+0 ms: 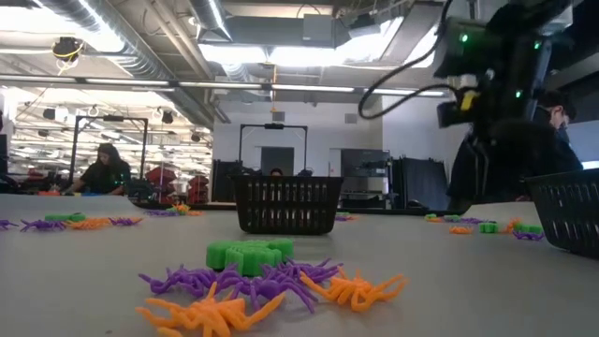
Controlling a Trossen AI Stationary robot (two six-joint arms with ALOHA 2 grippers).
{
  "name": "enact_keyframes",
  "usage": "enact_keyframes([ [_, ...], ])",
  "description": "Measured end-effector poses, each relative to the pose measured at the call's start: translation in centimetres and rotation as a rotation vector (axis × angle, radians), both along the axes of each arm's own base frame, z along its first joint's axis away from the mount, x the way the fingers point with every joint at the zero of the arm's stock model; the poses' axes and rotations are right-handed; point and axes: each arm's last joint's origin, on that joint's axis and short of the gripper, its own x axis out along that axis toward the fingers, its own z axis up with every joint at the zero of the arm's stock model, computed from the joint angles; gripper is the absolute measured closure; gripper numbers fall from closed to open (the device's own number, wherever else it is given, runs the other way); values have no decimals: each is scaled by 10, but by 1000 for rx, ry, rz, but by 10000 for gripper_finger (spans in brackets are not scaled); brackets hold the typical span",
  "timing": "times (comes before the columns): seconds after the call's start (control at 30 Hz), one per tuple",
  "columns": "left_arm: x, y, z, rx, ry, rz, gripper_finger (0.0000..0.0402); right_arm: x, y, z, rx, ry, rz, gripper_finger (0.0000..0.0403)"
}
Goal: Sort Halloween decoration
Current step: Put the green skeleton toy into the bottom right black bin
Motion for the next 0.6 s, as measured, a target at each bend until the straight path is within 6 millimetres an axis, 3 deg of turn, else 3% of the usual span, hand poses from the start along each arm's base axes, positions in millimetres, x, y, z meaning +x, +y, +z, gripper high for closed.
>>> enact_keyframes([
  [0.33,0,0,0,-7,4,-2,401,7,2,-30,54,83,107,222],
  [0.6,0,0,-1,-9,9,-2,401,9,0,-27,-3,97,136,222],
])
